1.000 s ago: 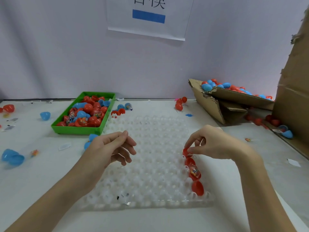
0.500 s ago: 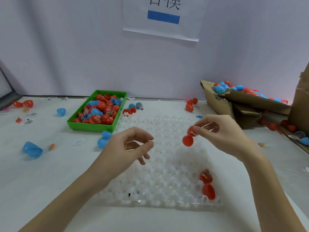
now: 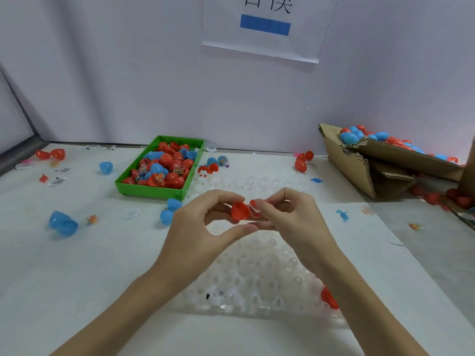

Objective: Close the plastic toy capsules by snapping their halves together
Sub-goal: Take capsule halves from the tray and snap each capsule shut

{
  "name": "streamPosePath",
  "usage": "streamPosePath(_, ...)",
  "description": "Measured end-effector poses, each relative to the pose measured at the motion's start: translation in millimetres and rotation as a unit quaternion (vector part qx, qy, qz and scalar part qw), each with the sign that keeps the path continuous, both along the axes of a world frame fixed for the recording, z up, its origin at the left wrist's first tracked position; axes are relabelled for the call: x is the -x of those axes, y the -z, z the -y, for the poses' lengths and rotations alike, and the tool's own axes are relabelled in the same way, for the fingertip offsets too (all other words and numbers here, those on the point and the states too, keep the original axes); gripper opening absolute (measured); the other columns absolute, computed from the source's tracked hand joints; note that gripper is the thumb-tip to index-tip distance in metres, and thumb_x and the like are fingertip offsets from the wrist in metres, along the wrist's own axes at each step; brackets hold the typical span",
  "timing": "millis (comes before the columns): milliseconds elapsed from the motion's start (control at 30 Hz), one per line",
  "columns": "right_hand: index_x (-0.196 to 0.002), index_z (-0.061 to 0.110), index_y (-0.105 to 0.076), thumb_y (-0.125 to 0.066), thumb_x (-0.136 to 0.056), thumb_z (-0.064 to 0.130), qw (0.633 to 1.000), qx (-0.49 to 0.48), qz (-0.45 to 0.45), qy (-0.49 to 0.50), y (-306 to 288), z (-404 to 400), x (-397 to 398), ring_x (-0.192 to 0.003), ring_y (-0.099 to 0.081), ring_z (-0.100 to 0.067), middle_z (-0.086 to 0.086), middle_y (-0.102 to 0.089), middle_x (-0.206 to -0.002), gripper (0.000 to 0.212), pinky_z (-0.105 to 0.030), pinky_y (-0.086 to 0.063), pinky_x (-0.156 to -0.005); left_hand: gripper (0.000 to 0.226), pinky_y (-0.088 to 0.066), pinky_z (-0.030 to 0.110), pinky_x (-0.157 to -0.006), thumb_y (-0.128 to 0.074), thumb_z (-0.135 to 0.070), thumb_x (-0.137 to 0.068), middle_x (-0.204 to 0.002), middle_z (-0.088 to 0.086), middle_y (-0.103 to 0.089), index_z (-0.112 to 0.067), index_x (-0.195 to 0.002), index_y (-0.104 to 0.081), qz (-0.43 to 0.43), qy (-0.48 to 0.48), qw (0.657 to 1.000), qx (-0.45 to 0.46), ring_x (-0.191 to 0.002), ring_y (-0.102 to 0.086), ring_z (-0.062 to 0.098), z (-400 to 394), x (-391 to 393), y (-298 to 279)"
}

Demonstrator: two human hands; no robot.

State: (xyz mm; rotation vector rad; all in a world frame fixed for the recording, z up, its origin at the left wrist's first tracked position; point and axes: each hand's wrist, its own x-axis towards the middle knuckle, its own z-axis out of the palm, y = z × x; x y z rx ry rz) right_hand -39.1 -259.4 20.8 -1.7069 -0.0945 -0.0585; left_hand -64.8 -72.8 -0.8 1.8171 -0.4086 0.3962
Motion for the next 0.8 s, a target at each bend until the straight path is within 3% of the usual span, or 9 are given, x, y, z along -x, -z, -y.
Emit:
streamPosePath(67,-0.09,-0.002,-0.063,-0.076,-0.092,0.012,0.999,-0.019,0.025,0.008,-1,-3,2,-0.075,-0.078,-0.02,-0.005,-0.078,-0.077,0.019,-0.024,-0.061,-0.062,0.039,-0.058,0.019,-0.086,-0.085,-0.03,-0.081,-0.103,-0.011,-0.075,-0.023,-0.118,-0.074,0.025,-0.016,0.999,-0.022,-0.096,-0.074,0.013,-1,0,-2)
streamPosePath(167,-0.088,0.006,-0.065,-0.078,-0.09,0.019,0.993,0.046,0.112,0.014,1,-8,6,-0.079,-0.077,-0.016,0.0,-0.078,-0.08,0.019,-0.028,-0.062,-0.063,0.038,-0.058,0.017,-0.081,-0.08,-0.032,-0.084,-0.104,-0.011,-0.073,-0.028,-0.121,-0.075,0.046,-0.04,0.998,-0.033,-0.094,-0.073,0.013,1,2,-5)
streamPosePath(400,-0.093,0.015,-0.07,-0.076,-0.092,0.026,0.981,0.094,0.171,-0.008,0,-14,9,-0.08,-0.075,-0.012,0.01,-0.076,-0.088,0.012,-0.022,-0.06,-0.067,0.053,-0.058,0.015,-0.083,-0.084,-0.033,-0.079,-0.098,-0.012,-0.076,-0.026,-0.129,-0.069,-0.014,-0.039,0.997,0.065,-0.094,-0.076,0.009,-1,2,-8)
streamPosePath(533,-0.093,0.013,-0.069,-0.075,-0.093,0.02,0.979,0.097,0.179,0.0,0,-14,11,-0.079,-0.075,-0.014,0.007,-0.076,-0.088,0.009,-0.028,-0.062,-0.071,0.052,-0.058,0.015,-0.085,-0.082,-0.033,-0.082,-0.104,-0.011,-0.074,-0.025,-0.132,-0.07,0.03,-0.051,0.998,-0.003,-0.099,-0.074,0.009,0,4,-10)
streamPosePath(700,-0.094,0.015,-0.071,-0.074,-0.094,0.017,0.973,0.119,0.2,0.002,0,-13,14,-0.081,-0.075,-0.011,0.009,-0.076,-0.088,0.004,-0.026,-0.062,-0.075,0.047,-0.056,0.016,-0.089,-0.077,-0.016,-0.093,-0.113,-0.007,-0.067,-0.028,-0.138,-0.066,0.108,-0.043,0.987,-0.115,-0.104,-0.07,0.011,0,4,-10)
streamPosePath(800,-0.095,0.011,-0.073,-0.074,-0.094,0.013,0.977,0.092,0.194,-0.001,1,-13,13,-0.08,-0.077,-0.011,0.005,-0.077,-0.087,0.002,-0.023,-0.061,-0.074,0.037,-0.057,0.016,-0.088,-0.078,-0.016,-0.092,-0.114,-0.008,-0.068,-0.022,-0.128,-0.07,0.104,-0.055,0.989,-0.093,-0.103,-0.071,0.01,2,4,-7)
